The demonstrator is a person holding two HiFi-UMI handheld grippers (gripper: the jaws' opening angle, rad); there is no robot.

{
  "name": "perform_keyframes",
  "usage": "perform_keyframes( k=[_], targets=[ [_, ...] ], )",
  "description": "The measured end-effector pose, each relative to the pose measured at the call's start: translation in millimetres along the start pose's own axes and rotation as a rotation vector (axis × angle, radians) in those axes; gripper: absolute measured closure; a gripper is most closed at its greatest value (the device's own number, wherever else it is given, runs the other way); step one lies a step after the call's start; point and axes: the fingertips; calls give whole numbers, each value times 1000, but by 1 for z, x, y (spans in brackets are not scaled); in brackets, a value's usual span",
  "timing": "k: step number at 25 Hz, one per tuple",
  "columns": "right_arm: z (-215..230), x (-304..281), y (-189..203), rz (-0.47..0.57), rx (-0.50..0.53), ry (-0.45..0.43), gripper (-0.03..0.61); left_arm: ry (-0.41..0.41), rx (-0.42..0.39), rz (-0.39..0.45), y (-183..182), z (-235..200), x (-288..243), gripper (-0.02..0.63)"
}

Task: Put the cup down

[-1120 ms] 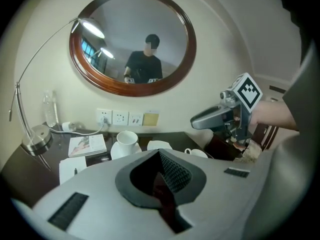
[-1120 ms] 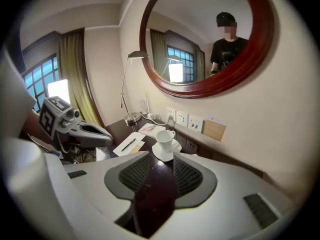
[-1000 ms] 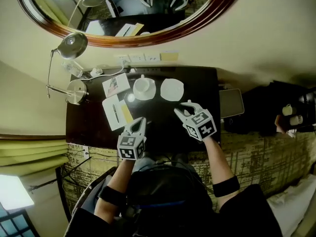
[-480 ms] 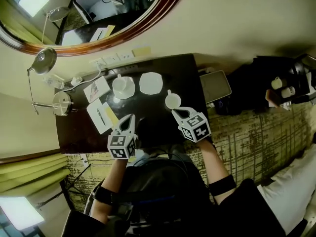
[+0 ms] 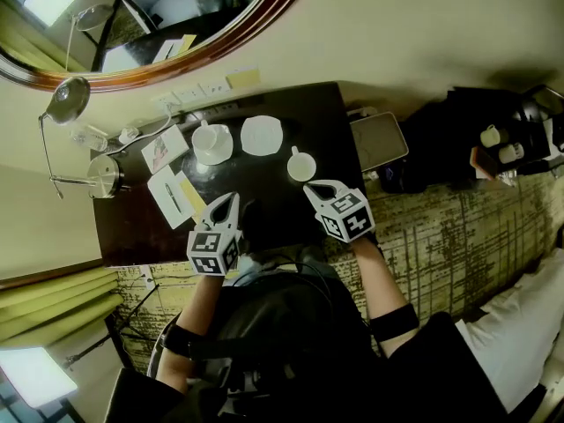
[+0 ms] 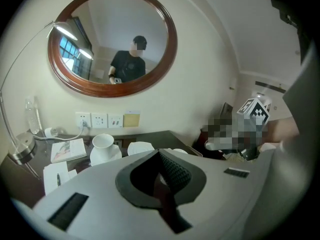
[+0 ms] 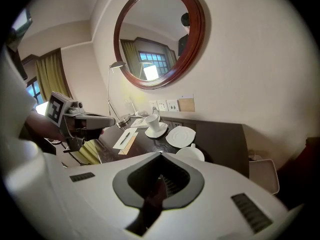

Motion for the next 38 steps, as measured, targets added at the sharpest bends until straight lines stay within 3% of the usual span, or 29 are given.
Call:
perform_keyframes(
  k=[8,10,15,25,30,38],
  targets=[
    [-8,1,6,-39,69,-65,574,28,-29,-6,-2,20,-8,613],
    [-6,-1,12,-60,125,-63,543,45,-33,-12,0,30,-11,613],
    [8,-1,4,-112,312,-47,535,88,-46,-36,3,55,-27,613],
    [59,-40,25,-356,608,-47,142,112,-29,-62,9,95,-77,613],
    [69,-74,31,-450,673,-72,94,91,-12,-73,13,100,-101,613],
    [81,-116,38,-514,718,-92,94,38,4,-110,36,90,-119,613]
  ],
)
Point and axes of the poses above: the fingertips, and each gripper's own axes: x backward along the fingers, z to its right, y out of its underside, and after that the axes turned 8 degrees about -x, right-handed
